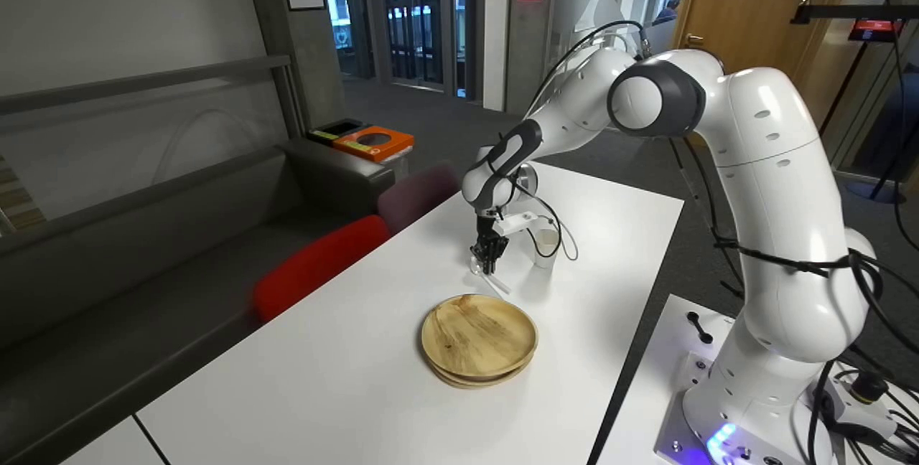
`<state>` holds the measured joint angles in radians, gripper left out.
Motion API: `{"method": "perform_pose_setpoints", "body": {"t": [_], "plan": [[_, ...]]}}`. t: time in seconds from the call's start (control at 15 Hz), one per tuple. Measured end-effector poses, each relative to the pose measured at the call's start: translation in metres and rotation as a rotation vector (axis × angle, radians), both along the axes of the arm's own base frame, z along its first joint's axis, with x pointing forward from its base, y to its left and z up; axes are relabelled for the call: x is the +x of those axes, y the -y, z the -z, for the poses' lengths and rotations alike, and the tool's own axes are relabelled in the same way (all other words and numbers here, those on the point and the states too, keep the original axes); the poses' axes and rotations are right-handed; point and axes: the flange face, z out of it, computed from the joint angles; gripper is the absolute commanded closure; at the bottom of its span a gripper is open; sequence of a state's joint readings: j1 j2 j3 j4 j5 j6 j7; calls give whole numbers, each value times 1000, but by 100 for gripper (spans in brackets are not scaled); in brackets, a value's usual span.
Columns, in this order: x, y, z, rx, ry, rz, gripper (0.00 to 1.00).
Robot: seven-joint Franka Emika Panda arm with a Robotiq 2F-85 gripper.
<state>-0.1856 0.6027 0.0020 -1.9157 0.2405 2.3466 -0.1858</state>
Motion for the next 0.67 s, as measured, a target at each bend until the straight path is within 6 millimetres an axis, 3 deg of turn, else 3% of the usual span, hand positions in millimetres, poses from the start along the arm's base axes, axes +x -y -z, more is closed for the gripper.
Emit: {"method": "perform_pose_setpoints", "body": {"t": [0.67], "plan": [[6,4,1,18,0,100,98]]}}
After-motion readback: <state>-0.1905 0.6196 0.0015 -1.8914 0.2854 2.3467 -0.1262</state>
